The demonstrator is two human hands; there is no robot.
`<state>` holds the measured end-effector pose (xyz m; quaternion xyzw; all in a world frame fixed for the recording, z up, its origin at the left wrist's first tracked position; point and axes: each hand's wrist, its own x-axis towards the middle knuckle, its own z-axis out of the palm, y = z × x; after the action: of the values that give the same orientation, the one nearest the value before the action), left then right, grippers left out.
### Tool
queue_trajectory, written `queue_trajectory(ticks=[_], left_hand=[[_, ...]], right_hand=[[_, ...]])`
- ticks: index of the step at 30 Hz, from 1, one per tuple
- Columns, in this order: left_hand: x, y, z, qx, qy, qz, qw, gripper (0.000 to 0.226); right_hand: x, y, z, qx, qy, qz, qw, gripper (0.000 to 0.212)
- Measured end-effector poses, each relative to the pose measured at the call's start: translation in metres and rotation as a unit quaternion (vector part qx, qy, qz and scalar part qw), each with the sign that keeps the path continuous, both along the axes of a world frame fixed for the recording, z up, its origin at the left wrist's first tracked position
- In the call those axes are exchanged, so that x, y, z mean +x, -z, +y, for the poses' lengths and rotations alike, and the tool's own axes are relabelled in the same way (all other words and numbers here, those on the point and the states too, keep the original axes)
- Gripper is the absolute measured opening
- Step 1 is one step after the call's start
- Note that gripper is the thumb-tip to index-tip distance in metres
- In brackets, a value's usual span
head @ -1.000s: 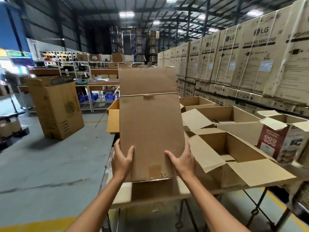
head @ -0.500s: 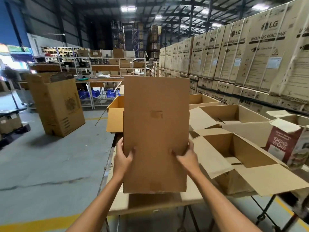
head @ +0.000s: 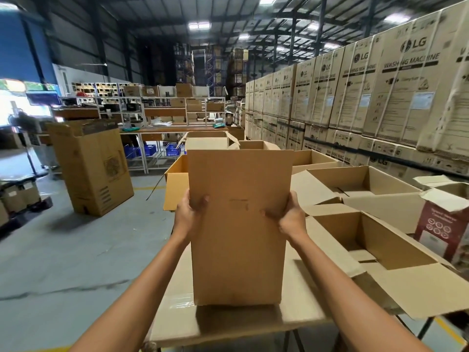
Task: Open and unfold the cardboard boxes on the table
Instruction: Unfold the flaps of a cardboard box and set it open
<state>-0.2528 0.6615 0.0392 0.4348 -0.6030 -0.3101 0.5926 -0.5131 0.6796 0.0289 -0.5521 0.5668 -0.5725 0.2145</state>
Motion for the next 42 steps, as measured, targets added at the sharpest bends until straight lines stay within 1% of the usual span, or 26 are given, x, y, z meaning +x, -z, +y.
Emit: queue_trajectory(ticks=[2, 4, 5, 6, 8, 9, 10, 11, 12, 14, 15, 16, 18, 19, 21, 23, 25, 28, 29, 32, 35, 37, 38, 39, 40, 42], left_hand=[[0.002, 0.009, 0.005, 0.02, 0.023, 0.007, 1.0, 0.038], [0.01, 0.013, 0.007, 0.038, 0.034, 0.028, 0.998, 0.028], [0.016, 0.012, 0.007, 0.042, 0.047, 0.043, 0.997, 0.033], [0.022, 0.01, 0.007, 0.043, 0.069, 0.062, 0.995, 0.045], [0.034, 0.001, 0.01, 0.031, 0.128, 0.079, 0.988, 0.064], [0.039, -0.006, 0.013, 0.033, 0.155, 0.08, 0.984, 0.069], [0.043, -0.011, 0.014, 0.042, 0.181, 0.07, 0.98, 0.072], [0.046, -0.016, 0.016, 0.046, 0.208, 0.047, 0.976, 0.072], [0.049, -0.019, 0.017, 0.053, 0.223, 0.018, 0.973, 0.069], [0.046, -0.018, 0.018, 0.085, 0.223, -0.061, 0.969, 0.055], [0.043, -0.017, 0.019, 0.089, 0.203, -0.118, 0.968, 0.048], [0.039, -0.015, 0.019, 0.073, 0.171, -0.193, 0.963, 0.041], [0.031, -0.016, 0.02, -0.013, 0.104, -0.34, 0.935, 0.026], [0.025, -0.019, 0.022, -0.075, 0.077, -0.381, 0.918, 0.024], [0.012, -0.024, 0.025, -0.201, 0.032, -0.41, 0.889, 0.023], [-0.006, -0.029, 0.029, -0.251, 0.028, -0.428, 0.868, 0.018], [-0.023, -0.029, 0.027, -0.225, 0.056, -0.456, 0.859, 0.022], [-0.037, -0.034, 0.017, -0.169, 0.074, -0.482, 0.857, 0.031], [-0.039, -0.037, 0.013, -0.156, 0.067, -0.488, 0.856, 0.032], [-0.04, -0.051, -0.007, -0.132, 0.006, -0.515, 0.847, 0.036], [-0.036, -0.062, -0.037, -0.072, -0.063, -0.545, 0.833, 0.037], [-0.032, -0.069, -0.056, -0.017, -0.122, -0.593, 0.796, 0.037], [-0.03, -0.071, -0.064, 0.028, -0.142, -0.608, 0.781, 0.037], [-0.028, -0.074, -0.068, 0.079, -0.153, -0.608, 0.775, 0.038], [-0.025, -0.072, -0.073, 0.129, -0.152, -0.59, 0.782, 0.04], [-0.017, -0.06, -0.087, 0.191, -0.128, -0.524, 0.82, 0.045]], right_hand=[[-0.002, 0.013, -0.004, 0.019, 0.013, 0.007, 1.0, 0.055], [-0.004, 0.015, -0.002, 0.025, 0.022, 0.004, 0.999, 0.037], [-0.006, 0.013, 0.0, 0.01, 0.03, -0.005, 0.999, 0.026], [-0.006, 0.004, 0.008, -0.013, 0.04, -0.029, 0.999, 0.017], [-0.004, -0.015, 0.025, -0.083, 0.039, -0.127, 0.988, 0.023], [-0.003, -0.022, 0.03, -0.109, 0.016, -0.177, 0.978, 0.027], [-0.001, -0.027, 0.037, -0.109, -0.01, -0.203, 0.973, 0.033], [-0.002, -0.026, 0.042, -0.097, -0.042, -0.213, 0.971, 0.04], [-0.003, -0.023, 0.045, -0.073, -0.066, -0.211, 0.973, 0.043], [-0.007, -0.014, 0.051, -0.014, -0.092, -0.198, 0.976, 0.038], [-0.009, -0.009, 0.051, 0.007, -0.097, -0.181, 0.979, 0.038], [-0.01, -0.007, 0.05, 0.026, -0.088, -0.143, 0.985, 0.039], [-0.009, -0.007, 0.043, 0.047, -0.049, -0.041, 0.997, 0.038], [-0.008, -0.011, 0.038, 0.045, -0.021, 0.015, 0.999, 0.035], [-0.002, -0.028, 0.032, 0.013, 0.038, 0.127, 0.991, 0.029], [0.009, -0.047, 0.032, -0.036, 0.049, 0.217, 0.974, 0.032], [0.023, -0.058, 0.031, -0.044, 0.005, 0.296, 0.954, 0.038], [0.04, -0.057, 0.029, -0.006, -0.077, 0.39, 0.918, 0.031], [0.043, -0.056, 0.027, 0.001, -0.092, 0.407, 0.909, 0.031], [0.046, -0.06, 0.013, 0.007, -0.096, 0.464, 0.881, 0.046], [0.049, -0.069, -0.003, 0.002, -0.086, 0.489, 0.868, 0.055], [0.048, -0.075, -0.014, -0.015, -0.069, 0.487, 0.87, 0.054], [0.045, -0.077, -0.02, -0.024, -0.06, 0.481, 0.875, 0.05], [0.04, -0.079, -0.025, -0.026, -0.049, 0.475, 0.878, 0.045], [0.034, -0.081, -0.031, -0.022, -0.03, 0.474, 0.879, 0.042], [0.02, -0.083, -0.042, 0.009, 0.02, 0.498, 0.867, 0.041]])
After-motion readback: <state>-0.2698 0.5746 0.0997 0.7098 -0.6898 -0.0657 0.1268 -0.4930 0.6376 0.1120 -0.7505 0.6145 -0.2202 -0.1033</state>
